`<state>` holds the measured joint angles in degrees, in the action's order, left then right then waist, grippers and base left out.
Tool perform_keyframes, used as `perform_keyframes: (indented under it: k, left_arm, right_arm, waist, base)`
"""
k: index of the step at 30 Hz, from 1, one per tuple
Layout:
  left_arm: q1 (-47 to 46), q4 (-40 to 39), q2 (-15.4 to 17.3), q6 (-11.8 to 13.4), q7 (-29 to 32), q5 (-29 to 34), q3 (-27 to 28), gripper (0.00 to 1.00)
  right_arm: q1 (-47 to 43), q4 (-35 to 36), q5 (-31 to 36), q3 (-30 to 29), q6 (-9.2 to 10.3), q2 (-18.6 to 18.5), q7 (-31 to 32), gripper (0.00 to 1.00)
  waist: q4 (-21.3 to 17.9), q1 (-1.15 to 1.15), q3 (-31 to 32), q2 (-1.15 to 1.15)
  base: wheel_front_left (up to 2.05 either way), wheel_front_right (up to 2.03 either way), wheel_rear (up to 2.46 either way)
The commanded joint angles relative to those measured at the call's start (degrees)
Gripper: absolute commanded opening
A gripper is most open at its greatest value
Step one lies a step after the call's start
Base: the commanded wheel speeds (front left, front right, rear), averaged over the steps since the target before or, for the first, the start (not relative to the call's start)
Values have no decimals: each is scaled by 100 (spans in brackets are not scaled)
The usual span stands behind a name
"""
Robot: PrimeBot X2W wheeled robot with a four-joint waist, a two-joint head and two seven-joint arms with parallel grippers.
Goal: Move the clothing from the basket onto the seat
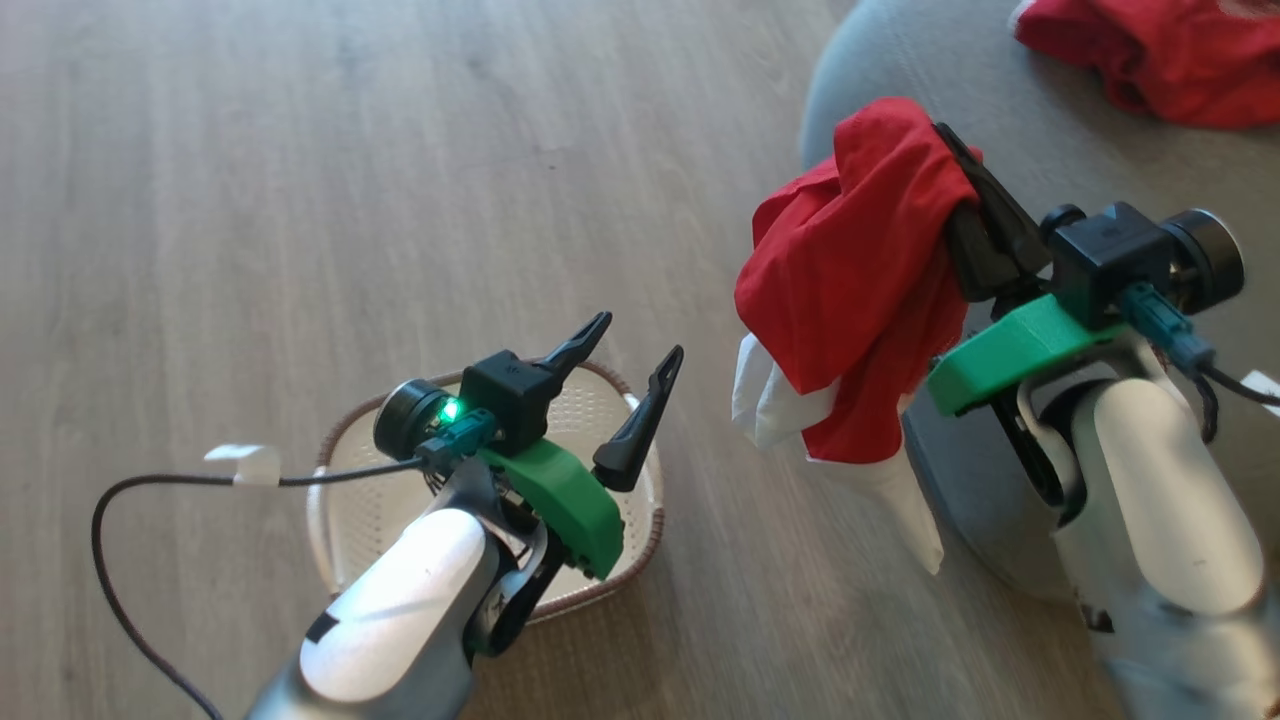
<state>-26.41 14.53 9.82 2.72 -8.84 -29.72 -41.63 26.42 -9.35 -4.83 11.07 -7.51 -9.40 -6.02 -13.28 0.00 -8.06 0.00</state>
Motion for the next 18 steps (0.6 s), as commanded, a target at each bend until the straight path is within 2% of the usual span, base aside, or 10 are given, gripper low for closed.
perform_keyframes:
  k: [1,18]
  left_arm:
    - [-305,-219,79,12,9,32,174,100]
    - [-306,-599,335,106,254,79,99,100]
  right_arm:
    - [-9,275,59,19,2,10,33,0]
    - [-242,628,141,-195,2,247,-29,0]
  waist:
    - [-208,0,-105,0]
    - [-1095,0,-418,0]
  base:
    - [0,0,0]
    - [0,0,0]
